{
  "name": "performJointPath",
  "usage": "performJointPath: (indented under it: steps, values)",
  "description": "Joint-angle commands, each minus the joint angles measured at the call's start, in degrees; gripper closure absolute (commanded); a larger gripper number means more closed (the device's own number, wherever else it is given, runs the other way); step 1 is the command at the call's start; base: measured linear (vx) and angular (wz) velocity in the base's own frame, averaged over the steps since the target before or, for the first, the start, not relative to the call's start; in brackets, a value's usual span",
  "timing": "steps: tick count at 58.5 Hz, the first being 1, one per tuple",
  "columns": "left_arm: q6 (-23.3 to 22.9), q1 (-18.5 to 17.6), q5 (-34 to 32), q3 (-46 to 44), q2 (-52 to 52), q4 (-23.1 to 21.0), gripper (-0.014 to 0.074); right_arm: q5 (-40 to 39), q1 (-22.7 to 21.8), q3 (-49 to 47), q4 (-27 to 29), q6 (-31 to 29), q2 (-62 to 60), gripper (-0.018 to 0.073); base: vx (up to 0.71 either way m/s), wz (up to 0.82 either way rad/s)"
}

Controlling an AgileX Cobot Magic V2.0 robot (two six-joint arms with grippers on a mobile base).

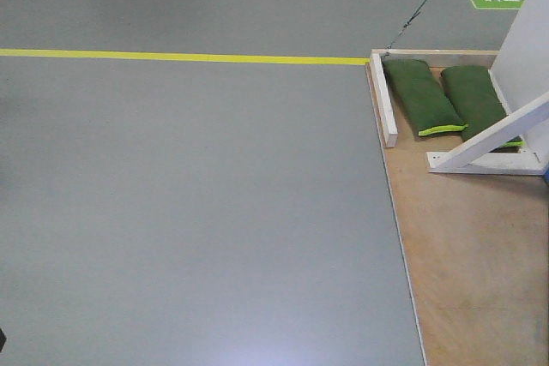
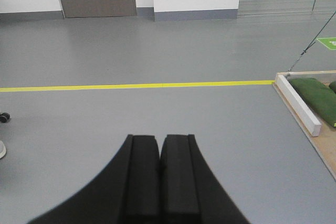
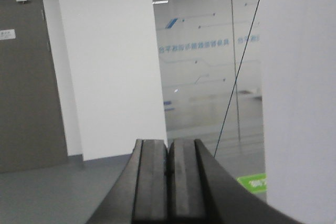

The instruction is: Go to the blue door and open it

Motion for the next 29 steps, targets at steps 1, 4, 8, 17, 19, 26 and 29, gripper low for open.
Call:
performJointPath:
  steps: [1, 4, 8, 17, 19, 26, 29]
  values:
    - [-0.4, -0.4, -4.9, -1.5, -0.7, -0.2, 0.0524, -8.5, -4.2, -5.9, -1.5, -0.6, -0.2, 0.0547, 0.0, 0.0]
    - [-0.4, -0.4, -4.9, -1.5, -0.7, -0.2, 0.0524, -9.1, -7.6, -8.3, -1.4, -0.6, -0.2, 0.0547, 0.0, 0.0]
    - [-0.4, -0.4, -4.9, -1.5, -0.7, -0.2, 0.0524, -9.6, -12.6, -11.3, -0.8, -0.6, -0.2, 0.0547, 0.0, 0.0]
    - [-0.4, -0.4, -4.9, -1.5, -0.7, -0.2, 0.0524, -12.3, -27.3, -17.5, 3.8, -0.6, -0.2, 0.0547, 0.0, 0.0]
    - [-0.4, -0.4, -4.9, -1.5, -0.7, -0.2, 0.0524, -13.2, -30.5, -18.7, 5.3, -0.6, -0.2, 0.0547, 0.0, 0.0]
    - [-0.4, -0.4, -4.9, -1.5, -0.7, -0.2, 0.0524, -16.0, -40.9, -21.4, 10.4, -0.6, 0.2, 0.0547, 0.0, 0.0]
    - [-0.4, -0.4, -4.9, -1.5, -0.7, -0.2, 0.0524, -17.4, -45.7, -21.9, 12.1, -0.6, 0.6, 0.0547, 0.0, 0.0]
